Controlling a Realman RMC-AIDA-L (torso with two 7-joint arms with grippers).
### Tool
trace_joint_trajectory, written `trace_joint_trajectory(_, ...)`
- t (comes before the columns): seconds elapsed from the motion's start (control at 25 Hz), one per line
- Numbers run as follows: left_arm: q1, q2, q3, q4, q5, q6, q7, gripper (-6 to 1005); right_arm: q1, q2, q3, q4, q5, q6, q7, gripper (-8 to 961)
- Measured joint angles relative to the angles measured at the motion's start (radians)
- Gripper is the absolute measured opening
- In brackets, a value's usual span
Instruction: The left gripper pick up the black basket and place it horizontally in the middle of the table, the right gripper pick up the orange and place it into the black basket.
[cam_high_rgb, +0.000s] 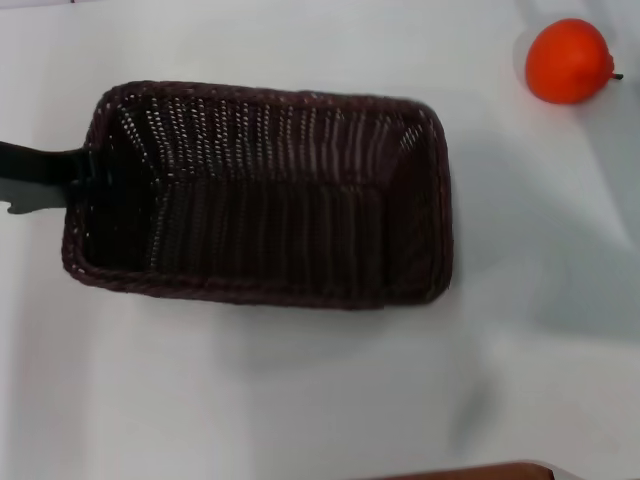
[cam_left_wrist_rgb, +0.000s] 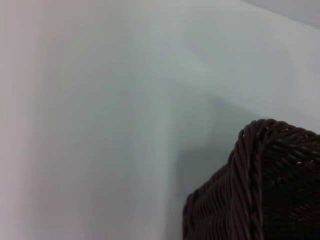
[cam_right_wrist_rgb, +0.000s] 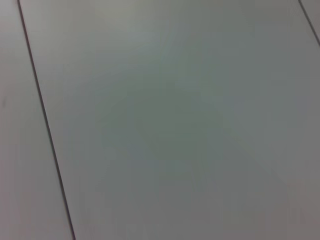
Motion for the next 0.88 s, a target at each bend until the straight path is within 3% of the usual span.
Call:
trace_joint_trajectory(0.28,0.057,-0.004,0.031,-0.008,-0.072,0.049,-0.07,155,0.009,-0.001,0.002,0.024,0.0,-0.043,-0.011,790)
trace_joint_trajectory(0.68,0.074,0.001,0.104,-0.044,-0.066,0.085,-0.062,179,-0.004,0.002,0.002,0.022,0.0,-0.018,-0.006,790)
trace_joint_trajectory(0.88,0.079,0.004,0.082,-0.042,-0.083,0.075,-0.04,191,-0.013,0.003,-0.003,0.014,-0.005,-0.01,-0.013,790)
